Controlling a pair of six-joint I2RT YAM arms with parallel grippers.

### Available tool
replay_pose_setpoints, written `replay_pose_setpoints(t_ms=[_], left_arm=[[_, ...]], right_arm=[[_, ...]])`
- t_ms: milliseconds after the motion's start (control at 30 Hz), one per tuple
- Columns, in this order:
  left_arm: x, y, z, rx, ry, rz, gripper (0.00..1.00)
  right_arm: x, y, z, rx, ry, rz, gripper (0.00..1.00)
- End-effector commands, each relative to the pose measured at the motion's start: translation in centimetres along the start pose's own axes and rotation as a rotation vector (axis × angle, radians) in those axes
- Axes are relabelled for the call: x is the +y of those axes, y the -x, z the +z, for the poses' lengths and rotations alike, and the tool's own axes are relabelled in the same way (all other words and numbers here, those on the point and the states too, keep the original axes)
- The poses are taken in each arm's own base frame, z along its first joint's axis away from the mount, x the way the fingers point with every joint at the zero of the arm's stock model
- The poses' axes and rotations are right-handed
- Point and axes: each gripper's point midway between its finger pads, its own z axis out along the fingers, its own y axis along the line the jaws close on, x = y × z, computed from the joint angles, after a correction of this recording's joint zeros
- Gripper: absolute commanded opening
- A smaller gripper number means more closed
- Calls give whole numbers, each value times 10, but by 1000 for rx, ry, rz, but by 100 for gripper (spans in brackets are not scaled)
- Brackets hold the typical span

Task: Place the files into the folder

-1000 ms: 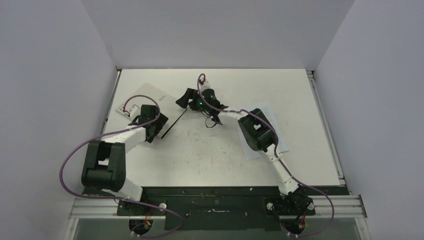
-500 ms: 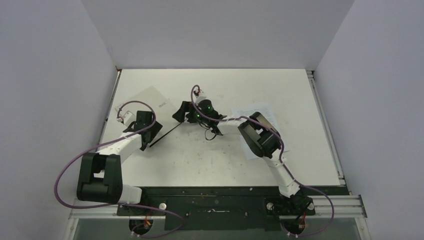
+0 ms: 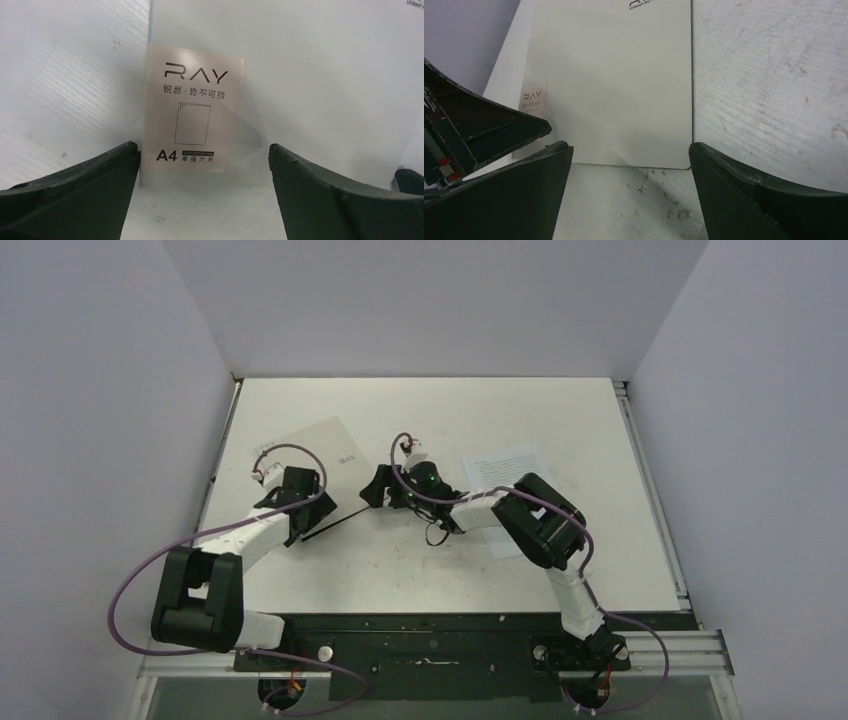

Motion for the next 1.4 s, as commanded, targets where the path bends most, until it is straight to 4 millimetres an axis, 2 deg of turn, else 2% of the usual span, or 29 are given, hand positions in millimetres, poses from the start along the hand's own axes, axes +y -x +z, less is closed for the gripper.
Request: replay_pose_setpoints(t_ms=[0,167,400,600,667,767,833,933,1133,1267,1367], left_arm=[[-38,-23,-15,75,-146,101,96],[-61,-57,-30,165,-250,206,95],[-74,-96,-51,237,-340,314,95],[-85,-129,-82,288,-442,381,92],[-88,-140,-93,299,-468,400,92],[-90,-156,-109,316,-502,431,92],[-88,-162,-117,315,-509,445,93],[-80,-157,-125,283,-486,462,94],[-66,-119,-132,127,-441,455,100],[-72,-97,-136,50,-441,442,96],[-78,-85,-132,24,-426,437,96]], right_arm=[[-9,-54,-32,138,-74,-14,90],[-11,-59,-66,127,-110,-27,89],[-13,-77,-120,142,-161,-56,89],[-12,-89,-164,153,-204,-94,89],[-18,-93,-180,151,-252,-113,90],[-24,-95,-205,138,-288,-113,90],[-22,-87,-219,109,-296,-108,91],[-20,-72,-238,75,-320,-118,92],[-11,-38,-271,31,-376,-170,99],[-10,-17,-278,3,-427,-214,100],[-14,-2,-276,-5,-468,-239,95]])
